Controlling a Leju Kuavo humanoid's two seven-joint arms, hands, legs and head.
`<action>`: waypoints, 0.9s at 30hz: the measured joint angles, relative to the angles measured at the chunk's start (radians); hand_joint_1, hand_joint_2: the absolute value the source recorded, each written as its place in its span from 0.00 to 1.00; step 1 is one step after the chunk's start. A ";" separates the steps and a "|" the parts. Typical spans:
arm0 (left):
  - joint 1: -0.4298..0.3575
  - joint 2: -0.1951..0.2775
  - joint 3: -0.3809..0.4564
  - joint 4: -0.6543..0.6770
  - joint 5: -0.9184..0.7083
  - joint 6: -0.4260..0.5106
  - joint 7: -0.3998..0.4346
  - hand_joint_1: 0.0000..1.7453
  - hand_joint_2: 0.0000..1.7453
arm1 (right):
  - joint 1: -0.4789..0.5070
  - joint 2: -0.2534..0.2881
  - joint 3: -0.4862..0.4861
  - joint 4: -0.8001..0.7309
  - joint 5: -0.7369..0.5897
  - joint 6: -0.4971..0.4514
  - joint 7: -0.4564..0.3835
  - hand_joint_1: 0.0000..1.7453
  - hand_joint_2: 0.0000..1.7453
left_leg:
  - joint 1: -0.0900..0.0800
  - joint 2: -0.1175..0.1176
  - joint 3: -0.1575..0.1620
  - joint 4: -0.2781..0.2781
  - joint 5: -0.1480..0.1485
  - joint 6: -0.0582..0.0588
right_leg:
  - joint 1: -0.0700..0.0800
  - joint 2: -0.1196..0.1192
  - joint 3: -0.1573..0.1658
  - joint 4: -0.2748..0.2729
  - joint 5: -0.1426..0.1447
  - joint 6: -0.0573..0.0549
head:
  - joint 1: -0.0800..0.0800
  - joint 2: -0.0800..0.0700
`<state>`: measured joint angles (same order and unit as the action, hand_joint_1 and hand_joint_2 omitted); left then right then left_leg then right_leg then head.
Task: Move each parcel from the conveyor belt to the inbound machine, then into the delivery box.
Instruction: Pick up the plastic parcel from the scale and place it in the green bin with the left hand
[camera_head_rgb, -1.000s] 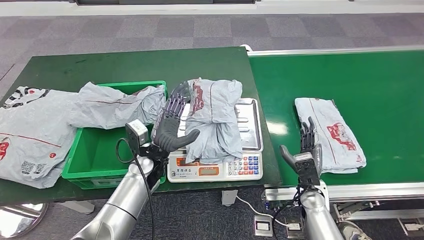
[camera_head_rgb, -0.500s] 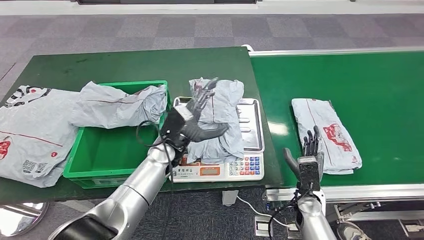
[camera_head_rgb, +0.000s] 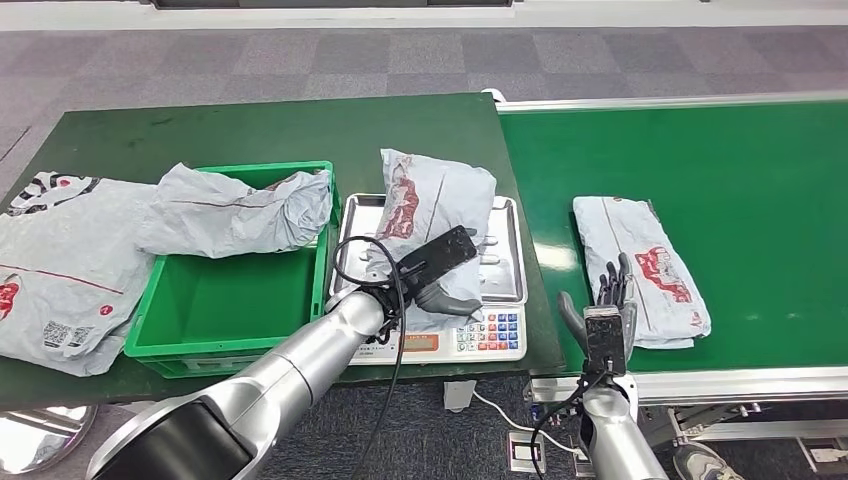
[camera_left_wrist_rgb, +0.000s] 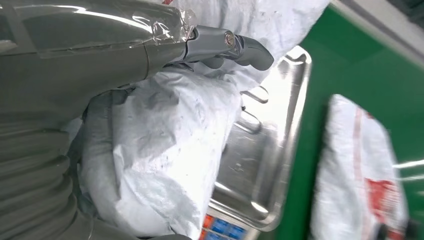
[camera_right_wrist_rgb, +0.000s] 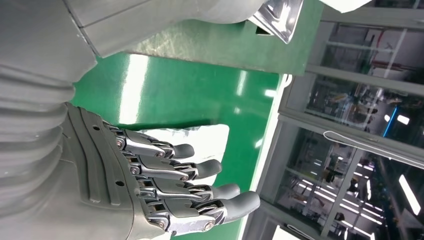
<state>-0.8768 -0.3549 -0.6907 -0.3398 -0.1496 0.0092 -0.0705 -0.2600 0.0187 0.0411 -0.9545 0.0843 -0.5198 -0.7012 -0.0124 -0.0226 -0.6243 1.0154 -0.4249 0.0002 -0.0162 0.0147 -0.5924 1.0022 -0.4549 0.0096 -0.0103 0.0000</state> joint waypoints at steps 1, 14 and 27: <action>-0.007 0.001 -0.015 0.008 -0.021 0.010 0.018 0.00 1.00 | -0.001 0.000 0.001 0.001 0.000 -0.003 0.000 0.00 1.00 | 0.000 0.000 0.000 0.000 0.000 0.000 | 0.000 0.000 0.000 0.000 0.000 0.000 | 0.000 0.000; -0.038 0.022 -0.158 0.050 -0.195 0.144 0.162 0.00 1.00 | 0.000 -0.001 0.001 0.002 0.000 -0.007 0.000 0.00 1.00 | 0.000 0.002 0.004 0.000 0.000 0.000 | 0.000 0.001 0.003 0.000 0.000 0.000 | 0.000 0.000; -0.035 0.059 -0.170 0.054 -0.156 0.340 -0.005 1.00 1.00 | 0.014 -0.011 0.001 0.008 -0.002 -0.024 0.000 0.00 1.00 | 0.000 0.001 0.004 0.000 0.000 0.000 | 0.000 0.001 0.003 0.000 0.000 0.000 | 0.000 0.000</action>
<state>-0.9113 -0.2958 -0.8606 -0.2860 -0.3052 0.3493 -0.0757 -0.2461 0.0076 0.0423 -0.9468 0.0828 -0.5442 -0.7012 -0.0125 -0.0221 -0.6206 1.0154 -0.4245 -0.0001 -0.0163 0.0159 -0.5893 1.0025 -0.4548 0.0095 -0.0103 0.0000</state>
